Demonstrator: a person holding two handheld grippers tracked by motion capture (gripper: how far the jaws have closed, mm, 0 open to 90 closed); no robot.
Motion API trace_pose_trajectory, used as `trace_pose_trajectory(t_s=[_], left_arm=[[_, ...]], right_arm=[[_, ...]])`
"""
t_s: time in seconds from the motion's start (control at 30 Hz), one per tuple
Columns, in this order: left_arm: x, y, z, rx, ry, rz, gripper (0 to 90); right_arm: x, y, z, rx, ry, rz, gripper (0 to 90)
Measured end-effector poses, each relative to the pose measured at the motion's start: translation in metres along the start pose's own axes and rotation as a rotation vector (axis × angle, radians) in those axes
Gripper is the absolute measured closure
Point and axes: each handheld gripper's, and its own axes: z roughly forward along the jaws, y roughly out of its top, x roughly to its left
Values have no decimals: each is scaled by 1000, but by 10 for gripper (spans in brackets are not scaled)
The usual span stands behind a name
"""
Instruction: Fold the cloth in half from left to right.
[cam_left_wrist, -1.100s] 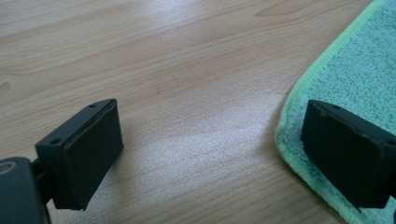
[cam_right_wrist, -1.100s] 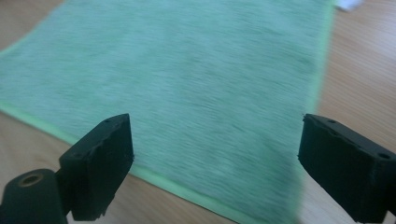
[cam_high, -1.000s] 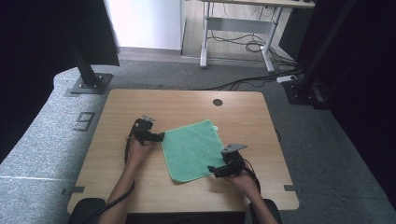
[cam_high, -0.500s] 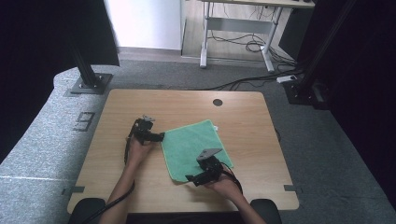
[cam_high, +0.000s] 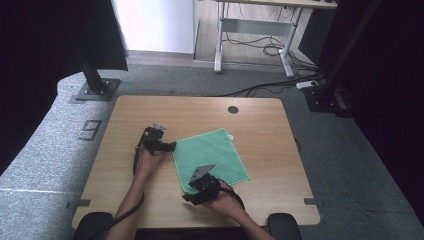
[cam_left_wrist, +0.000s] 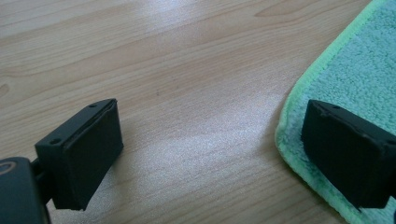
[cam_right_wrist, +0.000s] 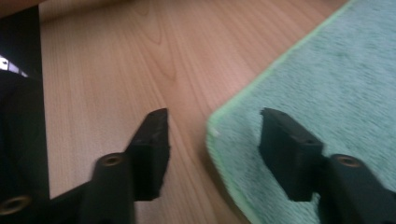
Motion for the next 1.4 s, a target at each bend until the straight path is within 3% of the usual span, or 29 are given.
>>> trace_pose_trajectory(t_s=[0.23,0.3,0.4,0.5,0.63,0.7,0.83,1.1,1.4], left_arm=[[0,0,0,-2,-1,1,59],[0,-1,-2,-16,-13,15,103],[-2,-3,-5,-46,-58,54,280],[-3,-4,-6,-62,-115,99,539],[-2,-4,-7,-63,-177,101,769],[-1,-4,-7,-61,-194,96,841],[4,-5,-8,-56,-218,52,873],[20,-9,-20,-28,-199,5,879],[16,8,-29,-49,-217,-4,879]], right_arm=[[7,5,4,37,-57,-41,783],[7,5,5,46,-65,-41,843],[7,3,9,60,-68,-38,861],[7,2,12,63,-73,-35,865],[7,4,13,64,-81,-37,868],[7,4,14,60,-80,-34,868],[7,7,17,51,-68,-27,869],[18,22,22,23,-50,-69,872],[16,23,0,-48,-83,-63,873]])
